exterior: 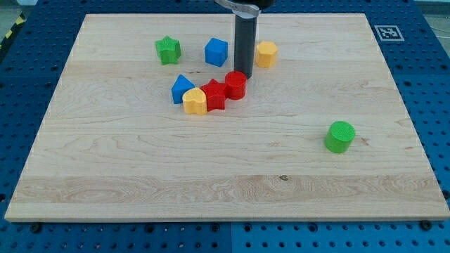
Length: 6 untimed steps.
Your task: Place the red circle in between the blue cube and red star
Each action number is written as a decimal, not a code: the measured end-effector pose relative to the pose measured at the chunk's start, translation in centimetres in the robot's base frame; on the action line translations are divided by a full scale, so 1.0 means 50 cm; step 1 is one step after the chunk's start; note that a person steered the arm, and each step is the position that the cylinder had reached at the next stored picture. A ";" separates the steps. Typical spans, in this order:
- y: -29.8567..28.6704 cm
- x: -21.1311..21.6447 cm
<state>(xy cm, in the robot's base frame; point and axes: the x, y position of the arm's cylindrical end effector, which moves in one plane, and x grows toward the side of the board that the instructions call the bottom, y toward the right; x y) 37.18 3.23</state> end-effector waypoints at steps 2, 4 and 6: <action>0.056 0.003; 0.072 0.054; 0.008 0.109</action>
<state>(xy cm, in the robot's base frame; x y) 42.64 3.64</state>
